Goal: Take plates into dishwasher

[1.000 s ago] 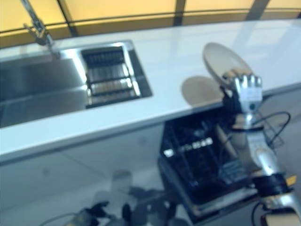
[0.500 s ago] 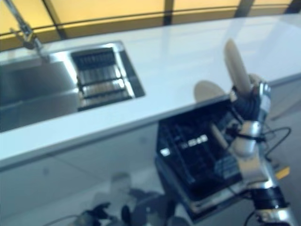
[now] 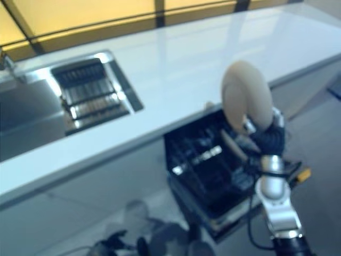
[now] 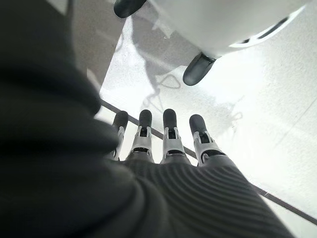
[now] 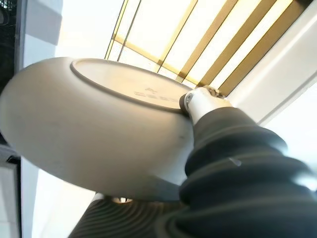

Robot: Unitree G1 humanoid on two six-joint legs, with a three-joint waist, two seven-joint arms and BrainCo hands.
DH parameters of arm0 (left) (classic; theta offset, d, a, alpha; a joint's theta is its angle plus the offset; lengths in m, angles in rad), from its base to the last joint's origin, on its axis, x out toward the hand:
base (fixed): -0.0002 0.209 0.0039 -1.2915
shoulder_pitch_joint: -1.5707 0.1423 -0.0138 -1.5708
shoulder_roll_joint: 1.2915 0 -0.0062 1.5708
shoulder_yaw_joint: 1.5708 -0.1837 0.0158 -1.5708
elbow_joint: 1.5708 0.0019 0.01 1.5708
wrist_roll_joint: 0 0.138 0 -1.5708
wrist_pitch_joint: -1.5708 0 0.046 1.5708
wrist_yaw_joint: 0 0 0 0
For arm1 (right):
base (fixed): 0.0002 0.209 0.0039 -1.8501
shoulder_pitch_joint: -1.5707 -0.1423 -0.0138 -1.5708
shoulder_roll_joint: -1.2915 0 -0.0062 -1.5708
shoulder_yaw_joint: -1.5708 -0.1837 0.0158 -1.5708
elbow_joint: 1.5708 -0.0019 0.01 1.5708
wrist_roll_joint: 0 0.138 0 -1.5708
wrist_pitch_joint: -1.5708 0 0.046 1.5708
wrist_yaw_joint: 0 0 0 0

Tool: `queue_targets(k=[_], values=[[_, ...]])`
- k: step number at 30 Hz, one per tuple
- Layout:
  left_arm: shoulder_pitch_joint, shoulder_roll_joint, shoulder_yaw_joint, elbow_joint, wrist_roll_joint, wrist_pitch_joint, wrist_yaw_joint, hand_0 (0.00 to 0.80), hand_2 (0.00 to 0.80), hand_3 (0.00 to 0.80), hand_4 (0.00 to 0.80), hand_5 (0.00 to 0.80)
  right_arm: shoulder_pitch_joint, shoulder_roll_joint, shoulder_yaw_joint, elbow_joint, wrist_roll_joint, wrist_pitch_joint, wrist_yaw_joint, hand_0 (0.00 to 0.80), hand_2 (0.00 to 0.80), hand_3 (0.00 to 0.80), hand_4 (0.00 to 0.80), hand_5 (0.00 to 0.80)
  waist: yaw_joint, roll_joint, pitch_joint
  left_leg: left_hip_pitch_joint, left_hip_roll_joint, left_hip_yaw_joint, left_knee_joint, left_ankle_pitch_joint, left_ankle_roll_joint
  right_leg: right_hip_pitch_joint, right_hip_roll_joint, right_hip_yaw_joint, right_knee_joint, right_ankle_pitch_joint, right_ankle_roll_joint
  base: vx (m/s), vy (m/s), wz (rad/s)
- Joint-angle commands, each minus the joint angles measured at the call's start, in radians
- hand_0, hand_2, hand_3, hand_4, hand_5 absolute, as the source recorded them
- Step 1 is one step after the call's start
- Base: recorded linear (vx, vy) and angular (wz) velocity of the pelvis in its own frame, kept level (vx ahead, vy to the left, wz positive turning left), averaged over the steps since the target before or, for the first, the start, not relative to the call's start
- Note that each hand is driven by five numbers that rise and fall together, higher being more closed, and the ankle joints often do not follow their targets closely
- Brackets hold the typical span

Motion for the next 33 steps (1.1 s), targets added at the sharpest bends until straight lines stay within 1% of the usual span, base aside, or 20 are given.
queue_targets(k=[1,4,7,16,18,29,33], values=[[-0.037,0.006,0.024,0.036,-0.04,-0.028,0.02,0.0,0.0,0.0,0.0,0.0,-0.006,0.024,-0.035,-0.135,0.024,-0.06,0.025,0.8,0.8,0.8,0.8,0.8,-0.009,0.003,-0.007,-0.005,-0.036,0.065,0.004,-0.07,0.071,-0.011,0.026,0.025,0.11,-0.102,0.05,-0.025,0.001,-0.07],[-0.034,0.004,0.028,0.03,-0.045,-0.029,0.026,0.0,0.0,0.0,0.0,0.0,0.037,0.043,-0.016,-0.119,-0.013,-0.074,0.04,0.8,0.8,0.8,0.8,0.8,-0.02,0.002,-0.001,-0.004,-0.034,0.069,0.004,-0.069,0.073,-0.013,0.028,0.028,0.112,-0.102,0.049,-0.028,-0.001,-0.07],[-0.034,0.005,0.025,0.028,-0.05,-0.031,0.033,0.0,0.0,0.0,0.0,0.0,0.048,0.042,0.003,-0.094,-0.051,-0.083,0.047,0.8,0.8,0.8,0.8,0.8,-0.024,0.001,0.004,-0.004,-0.034,0.069,0.004,-0.068,0.072,-0.013,0.029,0.029,0.112,-0.102,0.05,0.0,0.0,0.0],[-0.041,0.008,0.023,0.02,-0.065,-0.022,0.036,0.0,0.0,0.0,0.0,0.0,0.064,0.038,0.099,-0.048,-0.098,-0.05,0.101,0.8,0.8,0.8,0.8,0.8,-0.019,0.004,0.009,-0.01,-0.034,0.065,0.004,-0.061,0.069,-0.011,0.03,0.02,0.105,-0.1,0.048,-0.006,-0.002,-0.01],[-0.042,0.009,0.02,0.023,-0.066,-0.026,0.038,0.0,0.0,0.0,0.0,0.0,0.062,0.039,0.136,-0.019,-0.109,-0.044,0.108,0.8,0.8,0.8,0.8,0.8,-0.012,0.004,0.01,-0.014,-0.035,0.062,0.004,-0.06,0.069,-0.01,0.029,0.016,0.103,-0.101,0.047,0.0,0.0,0.0],[-0.058,0.022,0.017,0.019,-0.074,-0.014,0.029,0.0,0.0,0.0,0.0,0.0,0.036,0.04,0.215,0.045,-0.085,0.038,0.114,0.8,0.8,0.8,0.8,0.8,0.013,-0.001,0.024,-0.031,-0.041,0.045,0.004,-0.055,0.069,-0.018,0.024,-0.002,0.102,-0.096,0.049,0.0,0.0,0.0],[-0.066,0.023,0.016,0.026,-0.075,-0.018,0.029,0.0,0.0,0.0,0.0,0.0,0.022,0.048,0.238,0.072,-0.084,0.055,0.104,0.8,0.8,0.8,0.8,0.8,0.021,-0.003,0.031,-0.037,-0.044,0.039,0.004,-0.055,0.07,-0.022,0.023,-0.005,0.102,-0.094,0.049,-0.003,-0.003,0.06]])
